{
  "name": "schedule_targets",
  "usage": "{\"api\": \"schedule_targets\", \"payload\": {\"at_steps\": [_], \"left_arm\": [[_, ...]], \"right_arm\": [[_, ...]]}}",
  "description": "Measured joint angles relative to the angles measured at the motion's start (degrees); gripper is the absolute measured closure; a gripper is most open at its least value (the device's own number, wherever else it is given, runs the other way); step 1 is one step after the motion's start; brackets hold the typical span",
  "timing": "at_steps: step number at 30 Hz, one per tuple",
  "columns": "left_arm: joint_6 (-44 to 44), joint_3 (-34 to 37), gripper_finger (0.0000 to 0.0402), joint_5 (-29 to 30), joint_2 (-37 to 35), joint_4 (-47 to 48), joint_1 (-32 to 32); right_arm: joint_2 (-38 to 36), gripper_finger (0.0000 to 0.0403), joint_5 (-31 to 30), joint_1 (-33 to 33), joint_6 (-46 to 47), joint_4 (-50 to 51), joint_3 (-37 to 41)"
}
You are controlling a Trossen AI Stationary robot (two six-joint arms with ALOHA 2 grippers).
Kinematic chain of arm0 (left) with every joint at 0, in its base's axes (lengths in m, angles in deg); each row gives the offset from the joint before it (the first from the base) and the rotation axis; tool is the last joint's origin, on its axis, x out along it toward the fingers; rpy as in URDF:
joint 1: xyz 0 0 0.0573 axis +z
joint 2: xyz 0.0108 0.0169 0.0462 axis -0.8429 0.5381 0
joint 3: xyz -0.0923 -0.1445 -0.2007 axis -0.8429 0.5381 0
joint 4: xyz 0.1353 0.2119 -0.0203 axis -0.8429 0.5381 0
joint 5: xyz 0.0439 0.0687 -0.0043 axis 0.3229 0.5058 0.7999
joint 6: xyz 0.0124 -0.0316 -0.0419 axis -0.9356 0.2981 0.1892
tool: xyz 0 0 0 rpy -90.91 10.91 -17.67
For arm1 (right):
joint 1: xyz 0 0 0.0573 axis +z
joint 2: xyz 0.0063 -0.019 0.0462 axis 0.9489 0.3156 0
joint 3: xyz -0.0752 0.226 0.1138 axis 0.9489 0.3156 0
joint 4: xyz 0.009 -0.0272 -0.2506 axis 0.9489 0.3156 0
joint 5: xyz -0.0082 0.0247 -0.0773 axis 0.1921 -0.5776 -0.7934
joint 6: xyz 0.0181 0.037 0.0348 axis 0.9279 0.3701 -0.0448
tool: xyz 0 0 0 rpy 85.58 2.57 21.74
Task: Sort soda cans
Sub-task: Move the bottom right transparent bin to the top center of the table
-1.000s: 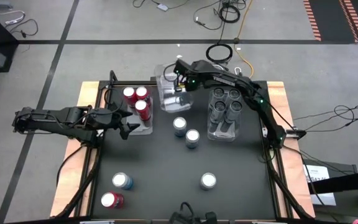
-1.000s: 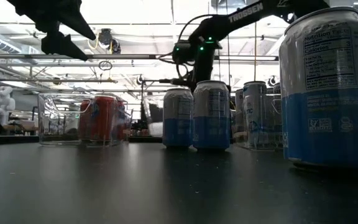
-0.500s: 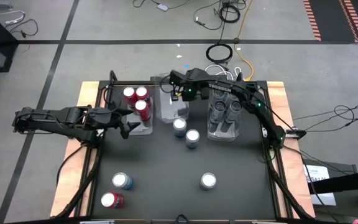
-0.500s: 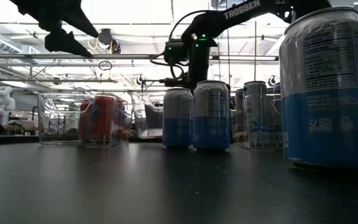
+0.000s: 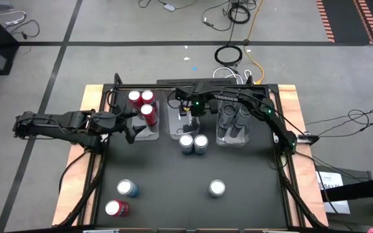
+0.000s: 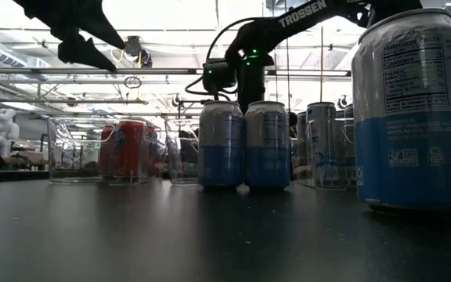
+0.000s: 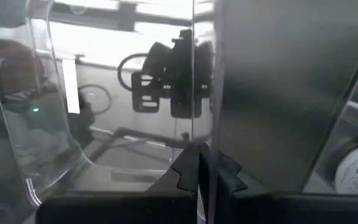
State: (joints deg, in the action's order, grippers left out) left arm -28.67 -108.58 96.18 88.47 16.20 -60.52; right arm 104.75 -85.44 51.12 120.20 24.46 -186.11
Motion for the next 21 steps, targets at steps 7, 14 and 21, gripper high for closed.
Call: {"api": "schedule_targets", "payload": {"at_steps": [7, 14, 21], "left_arm": [[-2.1, 0.0, 0.002, 0.0, 0.0, -0.7, 0.0], [-2.2, 0.0, 0.002, 0.0, 0.0, -1.5, 0.0], [-2.3, 0.0, 0.002, 1.4, 0.0, -1.5, 0.0]], "right_arm": [[0.0, 0.0402, -0.2, 0.8, 0.8, 0.1, 0.0], [0.0, 0.0397, -1.5, 1.5, 5.1, 0.5, 0.0], [0.0, 0.0389, -1.9, 1.7, 8.0, -0.5, 0.0]]}}
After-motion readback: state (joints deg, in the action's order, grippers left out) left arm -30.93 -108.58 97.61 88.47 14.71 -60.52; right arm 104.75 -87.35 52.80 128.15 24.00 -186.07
